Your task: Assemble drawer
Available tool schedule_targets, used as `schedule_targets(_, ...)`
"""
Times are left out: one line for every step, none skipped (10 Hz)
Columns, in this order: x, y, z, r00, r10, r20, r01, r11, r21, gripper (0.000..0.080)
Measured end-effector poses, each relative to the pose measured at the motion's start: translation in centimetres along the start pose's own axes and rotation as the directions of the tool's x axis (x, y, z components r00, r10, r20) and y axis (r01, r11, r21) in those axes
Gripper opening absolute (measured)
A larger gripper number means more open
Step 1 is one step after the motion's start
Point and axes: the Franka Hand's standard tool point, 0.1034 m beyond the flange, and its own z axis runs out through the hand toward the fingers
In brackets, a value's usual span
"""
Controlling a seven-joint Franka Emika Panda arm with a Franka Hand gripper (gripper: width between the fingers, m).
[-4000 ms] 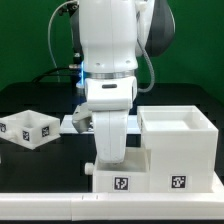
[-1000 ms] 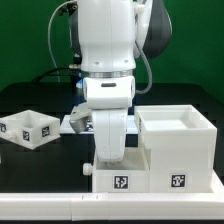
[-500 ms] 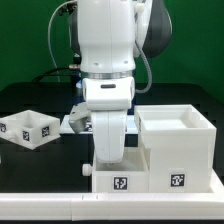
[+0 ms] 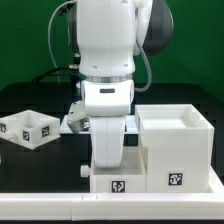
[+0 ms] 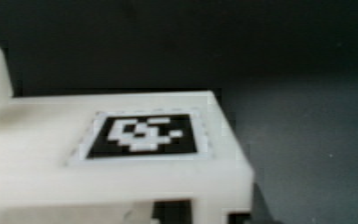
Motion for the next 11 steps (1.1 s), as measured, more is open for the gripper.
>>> schedule_targets(0.0, 0.0, 0.0, 1.000, 0.000, 0.000, 0.000, 1.000, 0.000, 0.0038)
schedule_targets(0.1, 0.0, 0.0, 1.000, -0.006, -0.001, 0.006, 1.000, -0.003, 0.0038)
schedule_targets(0.6, 0.0, -0.2, 1.000, -0.025, -0.005, 0.025, 1.000, -0.006, 0.0038)
schedule_targets(1.1, -0.3, -0.2, 0.999, -0.041, -0.008, 0.041, 0.999, -0.005, 0.0038)
schedule_targets(1.6, -0.6, -0.3, 0.999, -0.050, -0.011, 0.050, 0.999, -0.003, 0.0038)
schedule_targets(1.8, -0.9, -0.2, 0.999, -0.053, -0.013, 0.053, 0.999, 0.001, 0.0038)
schedule_targets(2.0, -1.0, -0.1, 0.998, -0.058, -0.014, 0.058, 0.998, 0.004, 0.0038)
schedule_targets(2.4, -1.0, 0.0, 0.998, -0.057, -0.016, 0.058, 0.998, 0.005, 0.0038)
schedule_targets(2.8, -0.9, -0.1, 0.999, -0.049, -0.017, 0.049, 0.999, 0.003, 0.0038)
schedule_targets(2.9, -0.6, -0.3, 0.999, -0.038, -0.017, 0.038, 0.999, 0.001, 0.0038)
schedule_targets(2.8, -0.6, -0.2, 0.999, -0.036, -0.017, 0.036, 0.999, 0.002, 0.0038)
